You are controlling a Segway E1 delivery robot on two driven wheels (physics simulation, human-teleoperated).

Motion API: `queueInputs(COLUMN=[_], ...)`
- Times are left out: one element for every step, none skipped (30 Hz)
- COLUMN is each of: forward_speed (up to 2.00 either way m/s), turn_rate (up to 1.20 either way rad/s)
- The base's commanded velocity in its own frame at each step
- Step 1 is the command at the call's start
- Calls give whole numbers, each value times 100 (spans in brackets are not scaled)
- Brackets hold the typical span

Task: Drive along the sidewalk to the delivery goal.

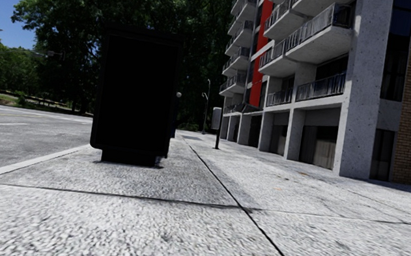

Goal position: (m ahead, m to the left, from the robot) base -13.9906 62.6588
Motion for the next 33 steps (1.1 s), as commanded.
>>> queueInputs(forward_speed=[200, 200, 200, 200, 200, 200, 200, 200, 200, 200, 200, 200, 200, 200, 200, 200, 200, 200, 200, 200, 200, 200, 200, 200, 200, 200, 200, 200, 200, 200, 200, 200, 200], turn_rate=[0, 0, 0, 0, 0, 0, 0, 0, 0, 0, 0, 0, 0, 0, 0, 0, 0, 0, 0, 0, 0, 0, 0, 0, 0, 0, 0, 0, 0, 0, 0, 0, 0])
